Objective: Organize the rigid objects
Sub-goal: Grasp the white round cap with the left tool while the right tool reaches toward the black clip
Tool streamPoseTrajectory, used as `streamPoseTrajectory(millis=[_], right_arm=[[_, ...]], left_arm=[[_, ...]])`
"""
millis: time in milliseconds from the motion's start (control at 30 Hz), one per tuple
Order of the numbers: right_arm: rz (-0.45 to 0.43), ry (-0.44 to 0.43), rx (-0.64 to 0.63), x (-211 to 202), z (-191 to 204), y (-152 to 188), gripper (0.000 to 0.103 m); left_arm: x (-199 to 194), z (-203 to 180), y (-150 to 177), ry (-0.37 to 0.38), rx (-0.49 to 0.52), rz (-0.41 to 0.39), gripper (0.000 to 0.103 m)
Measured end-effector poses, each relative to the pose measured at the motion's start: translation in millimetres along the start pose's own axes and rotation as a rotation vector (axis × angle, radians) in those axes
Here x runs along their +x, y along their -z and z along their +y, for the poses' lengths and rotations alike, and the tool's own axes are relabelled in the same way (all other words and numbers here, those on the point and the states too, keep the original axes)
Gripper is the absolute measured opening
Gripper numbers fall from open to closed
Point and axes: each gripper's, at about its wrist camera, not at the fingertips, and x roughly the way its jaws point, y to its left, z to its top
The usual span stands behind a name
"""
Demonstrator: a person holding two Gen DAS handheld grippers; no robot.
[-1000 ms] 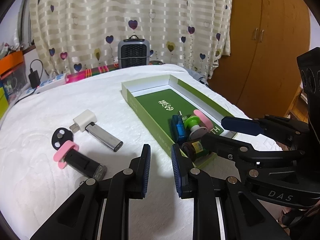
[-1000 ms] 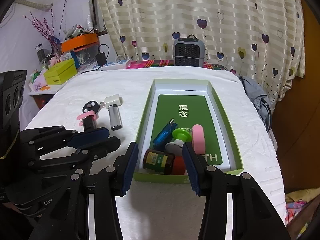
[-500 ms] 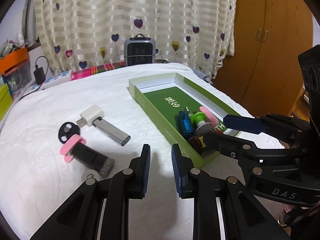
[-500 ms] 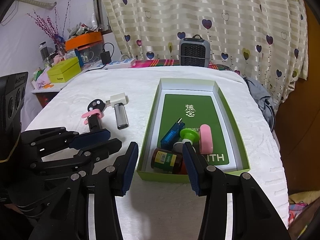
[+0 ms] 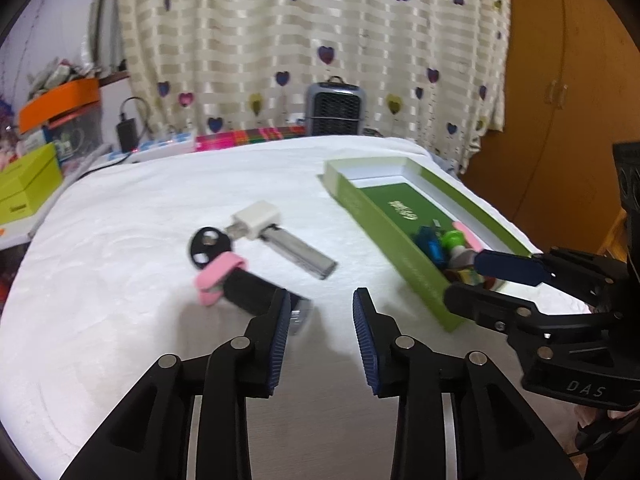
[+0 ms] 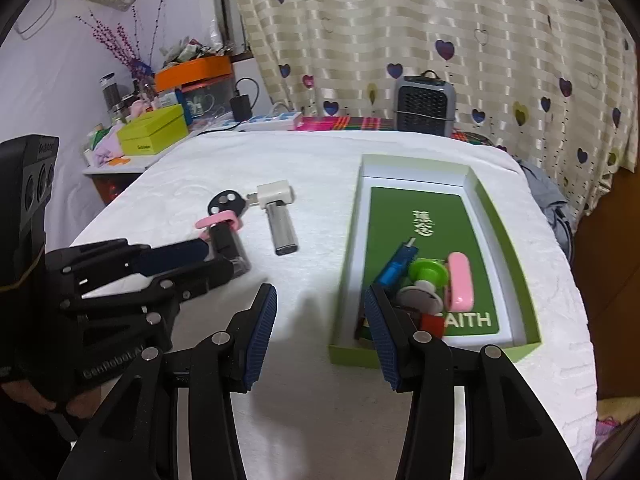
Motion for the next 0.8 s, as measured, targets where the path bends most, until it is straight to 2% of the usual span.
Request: streamPoseTrajectory(millis=[267, 633, 667, 733, 800], right_arm=[[0.011, -0.017, -0.019, 5.3, 6.3, -0.1, 0.047], [0.026, -0.025, -0.032, 11.7, 10.0, -1.6, 0.047], [0.027, -0.026, -0.035, 12.8, 10.9, -2.1, 0.047], [0.03, -0.03, -0.039, 14.6, 12.4, -3.3, 0.047], [0.031, -0.037, -0.047, 16.6, 15.3, -5.1, 0.047]], left_arm=[[9.4, 22.1, 5.3, -0.042, -0.015, 0.035, 0.038], [31.1, 24.7, 14.2, -0.017, -0.009, 0.119, 0.041], [31.1, 25.5, 14.6, -0.013, -0.012, 0.12, 0.039], [30.5, 26.9, 15.3, 0.005, -0.019, 0.118, 0.025], [30.0, 29.5, 15.7, 0.016, -0.031, 0.116, 0.026]])
